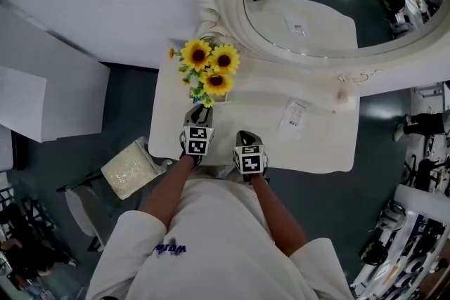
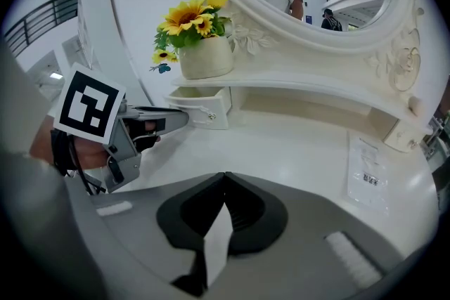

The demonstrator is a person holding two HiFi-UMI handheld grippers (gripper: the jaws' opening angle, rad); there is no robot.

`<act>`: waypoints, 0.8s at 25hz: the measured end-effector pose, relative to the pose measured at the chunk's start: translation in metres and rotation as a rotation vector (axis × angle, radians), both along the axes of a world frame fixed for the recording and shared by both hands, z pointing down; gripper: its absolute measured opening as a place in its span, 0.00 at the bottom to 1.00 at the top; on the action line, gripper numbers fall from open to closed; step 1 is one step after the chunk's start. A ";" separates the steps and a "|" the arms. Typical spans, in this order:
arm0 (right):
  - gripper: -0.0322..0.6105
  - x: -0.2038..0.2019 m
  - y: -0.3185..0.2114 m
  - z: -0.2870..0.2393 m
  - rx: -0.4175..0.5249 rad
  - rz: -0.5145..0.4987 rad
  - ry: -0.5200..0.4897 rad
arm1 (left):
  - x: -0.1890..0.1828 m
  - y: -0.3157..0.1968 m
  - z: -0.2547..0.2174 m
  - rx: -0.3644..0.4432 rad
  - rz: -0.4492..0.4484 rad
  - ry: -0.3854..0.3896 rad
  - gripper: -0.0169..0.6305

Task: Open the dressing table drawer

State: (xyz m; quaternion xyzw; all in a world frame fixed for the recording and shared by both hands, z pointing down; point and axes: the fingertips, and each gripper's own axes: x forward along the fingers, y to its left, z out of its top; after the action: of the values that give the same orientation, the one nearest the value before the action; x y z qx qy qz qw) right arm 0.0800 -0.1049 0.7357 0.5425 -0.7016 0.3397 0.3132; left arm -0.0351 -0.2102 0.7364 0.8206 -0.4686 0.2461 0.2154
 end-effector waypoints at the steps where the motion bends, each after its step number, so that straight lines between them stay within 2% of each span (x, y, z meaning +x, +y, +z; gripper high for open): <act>1: 0.07 -0.001 0.001 0.000 0.000 0.000 -0.001 | 0.000 0.001 0.000 0.000 0.000 0.000 0.17; 20: 0.07 -0.006 0.010 0.004 -0.008 -0.015 0.000 | -0.002 0.012 0.007 -0.009 0.007 0.012 0.17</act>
State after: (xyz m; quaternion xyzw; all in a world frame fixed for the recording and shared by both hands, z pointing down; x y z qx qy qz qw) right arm 0.0735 -0.0946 0.7401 0.5358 -0.7045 0.3401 0.3178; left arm -0.0375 -0.1981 0.7433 0.8227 -0.4635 0.2441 0.2209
